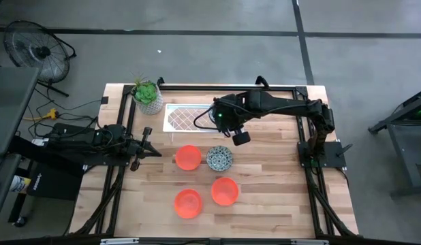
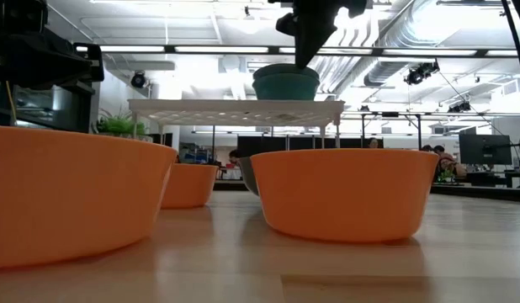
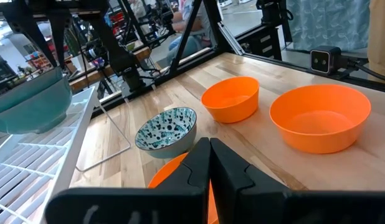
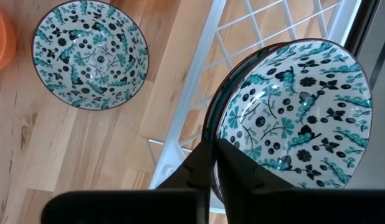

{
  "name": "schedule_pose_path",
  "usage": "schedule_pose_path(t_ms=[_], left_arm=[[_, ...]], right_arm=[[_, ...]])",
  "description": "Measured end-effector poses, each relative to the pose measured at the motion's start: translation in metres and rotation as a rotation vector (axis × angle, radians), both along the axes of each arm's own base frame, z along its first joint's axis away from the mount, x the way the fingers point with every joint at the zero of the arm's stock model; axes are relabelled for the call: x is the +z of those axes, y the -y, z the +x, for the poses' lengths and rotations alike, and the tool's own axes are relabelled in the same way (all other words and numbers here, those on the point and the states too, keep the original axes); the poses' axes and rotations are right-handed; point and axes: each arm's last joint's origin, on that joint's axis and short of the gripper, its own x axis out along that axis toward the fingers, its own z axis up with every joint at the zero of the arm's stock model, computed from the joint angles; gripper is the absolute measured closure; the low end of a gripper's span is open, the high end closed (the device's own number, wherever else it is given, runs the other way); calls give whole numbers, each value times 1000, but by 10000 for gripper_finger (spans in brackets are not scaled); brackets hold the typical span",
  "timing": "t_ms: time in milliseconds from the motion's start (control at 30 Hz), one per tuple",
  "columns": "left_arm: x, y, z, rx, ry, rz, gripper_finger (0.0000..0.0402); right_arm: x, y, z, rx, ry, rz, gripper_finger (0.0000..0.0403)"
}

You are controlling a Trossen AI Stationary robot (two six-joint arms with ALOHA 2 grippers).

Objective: Pick & Place Mini bowls
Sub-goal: Stack the bottom white patterned bowl on the white patterned bowl on the shelf, then stack the white patterned bowl on the white patterned bowl on the shelf

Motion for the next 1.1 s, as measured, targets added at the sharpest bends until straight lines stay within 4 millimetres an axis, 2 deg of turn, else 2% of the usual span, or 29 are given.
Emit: schedule_pose_path(t_ms=[600, 833, 1100], left_arm=[[0, 0, 0, 0, 0, 0, 401], [0, 0, 0, 0, 0, 0, 401], [0, 0, 0, 0, 0, 0, 401]], right_arm=[[3, 0, -1, -5, 14, -10, 265], [9, -3, -5, -22, 36, -14, 247], [19, -17, -12, -32, 74, 14, 247]])
